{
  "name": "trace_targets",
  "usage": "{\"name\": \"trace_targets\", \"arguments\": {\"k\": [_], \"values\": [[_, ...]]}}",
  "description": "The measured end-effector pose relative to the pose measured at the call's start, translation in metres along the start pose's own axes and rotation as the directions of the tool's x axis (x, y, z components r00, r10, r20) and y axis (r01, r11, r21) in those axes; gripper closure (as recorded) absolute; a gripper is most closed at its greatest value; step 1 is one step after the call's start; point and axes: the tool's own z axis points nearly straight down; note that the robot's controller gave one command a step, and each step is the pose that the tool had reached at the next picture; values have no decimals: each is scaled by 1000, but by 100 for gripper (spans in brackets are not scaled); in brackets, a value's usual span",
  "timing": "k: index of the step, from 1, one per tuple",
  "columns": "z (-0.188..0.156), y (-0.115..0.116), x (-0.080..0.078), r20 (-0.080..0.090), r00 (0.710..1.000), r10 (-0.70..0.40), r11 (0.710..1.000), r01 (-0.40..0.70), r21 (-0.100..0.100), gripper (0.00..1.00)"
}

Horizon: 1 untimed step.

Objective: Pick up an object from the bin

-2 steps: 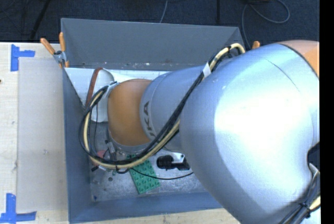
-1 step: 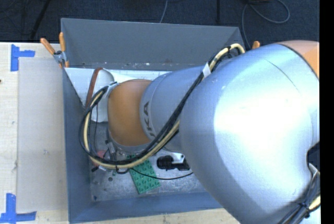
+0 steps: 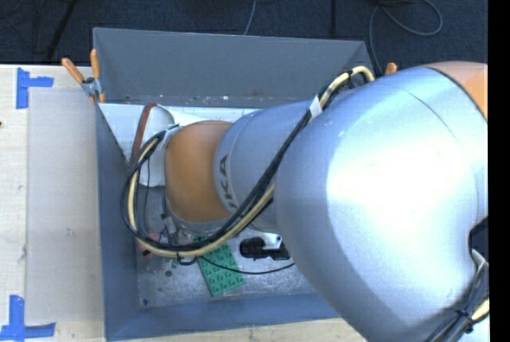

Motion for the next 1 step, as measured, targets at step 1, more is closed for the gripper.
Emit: {"name": "trace_targets", "arguments": {"k": [1], "values": [[-65,0,-1,8,1000,0,1000,0,-10,100]]}}
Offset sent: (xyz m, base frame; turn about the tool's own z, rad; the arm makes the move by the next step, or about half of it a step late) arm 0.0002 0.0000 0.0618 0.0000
